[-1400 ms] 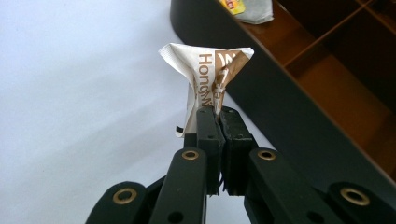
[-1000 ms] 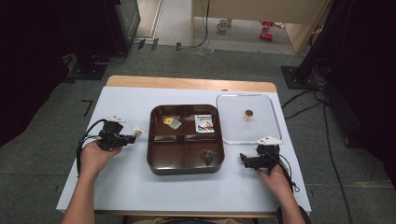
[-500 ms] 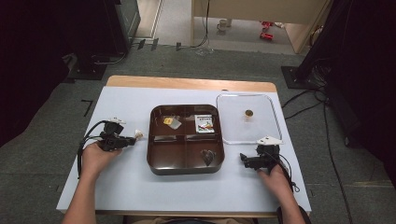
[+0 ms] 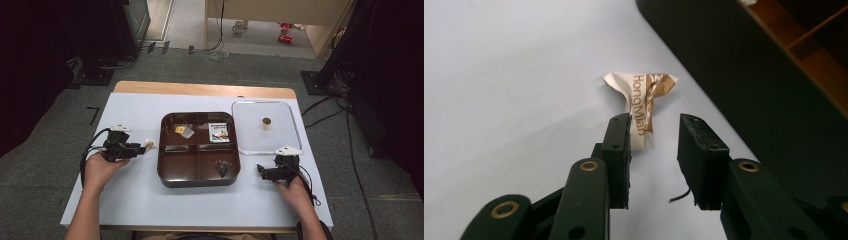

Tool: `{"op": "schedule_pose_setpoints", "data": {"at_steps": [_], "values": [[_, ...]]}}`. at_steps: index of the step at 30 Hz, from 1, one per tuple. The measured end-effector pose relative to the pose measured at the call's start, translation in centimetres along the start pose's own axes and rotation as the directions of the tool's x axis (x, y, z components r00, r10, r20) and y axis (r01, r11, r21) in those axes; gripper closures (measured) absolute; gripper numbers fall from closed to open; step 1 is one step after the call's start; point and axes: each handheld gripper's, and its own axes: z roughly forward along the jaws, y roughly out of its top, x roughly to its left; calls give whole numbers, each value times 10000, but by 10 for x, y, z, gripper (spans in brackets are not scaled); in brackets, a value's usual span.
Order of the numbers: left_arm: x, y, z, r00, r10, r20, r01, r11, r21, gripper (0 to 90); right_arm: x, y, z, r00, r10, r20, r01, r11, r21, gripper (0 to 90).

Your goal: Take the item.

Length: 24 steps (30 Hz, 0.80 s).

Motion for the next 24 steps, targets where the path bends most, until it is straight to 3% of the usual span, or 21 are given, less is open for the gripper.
{"op": "schedule_pose_setpoints", "data": {"at_steps": [10, 17, 24], "values": [[4, -6, -16, 9994, 18, -335, -37, 9984, -562, 570, 0, 0, 0, 10000, 0, 1, 0, 10000, 1, 0], [11, -13, -20, 9985, 17, -545, -56, 9975, -707, 528, 0, 0, 0, 10000, -6, -2, 6, 10000, -2, 0], [25, -23, -25, 9972, -337, -670, 282, 9963, -818, 509, 0, 0, 0, 10000, 1, 0, -1, 10000, 3, 0]]}}
